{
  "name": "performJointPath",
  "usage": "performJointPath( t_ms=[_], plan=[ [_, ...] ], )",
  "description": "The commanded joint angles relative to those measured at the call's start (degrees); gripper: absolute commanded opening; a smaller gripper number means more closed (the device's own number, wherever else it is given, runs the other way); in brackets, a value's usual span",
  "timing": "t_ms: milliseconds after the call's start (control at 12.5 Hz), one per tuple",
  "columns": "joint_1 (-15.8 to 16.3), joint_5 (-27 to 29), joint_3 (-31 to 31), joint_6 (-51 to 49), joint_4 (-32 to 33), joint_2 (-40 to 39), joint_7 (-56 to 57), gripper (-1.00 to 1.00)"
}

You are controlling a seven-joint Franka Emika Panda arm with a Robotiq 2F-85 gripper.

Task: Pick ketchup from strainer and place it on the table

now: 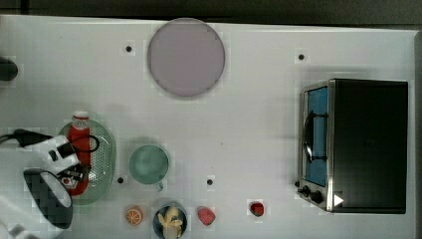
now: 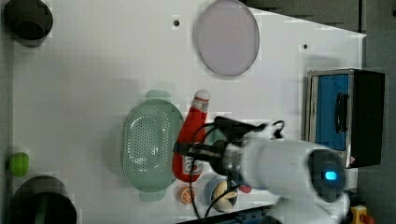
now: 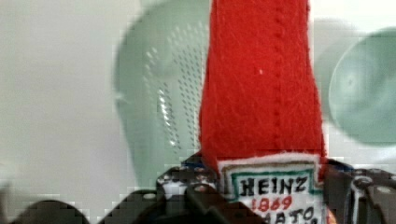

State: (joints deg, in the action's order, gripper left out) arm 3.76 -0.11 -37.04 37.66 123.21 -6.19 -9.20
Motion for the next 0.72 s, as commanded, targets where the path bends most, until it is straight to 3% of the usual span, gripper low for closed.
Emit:
performJointPath(
  t_ms=[80, 400, 720],
  plan=[
    [-4.92, 0.4, 4.68, -4.05, -2.16, 1.54, 11.58, 0.25],
    [-9.25, 0.38, 14.28, -4.46, -2.13, 2.71, 22.04, 0.25],
    [-11.54, 0.36, 25.17, -4.34, 0.12, 2.6, 31.67, 0.25]
  ],
)
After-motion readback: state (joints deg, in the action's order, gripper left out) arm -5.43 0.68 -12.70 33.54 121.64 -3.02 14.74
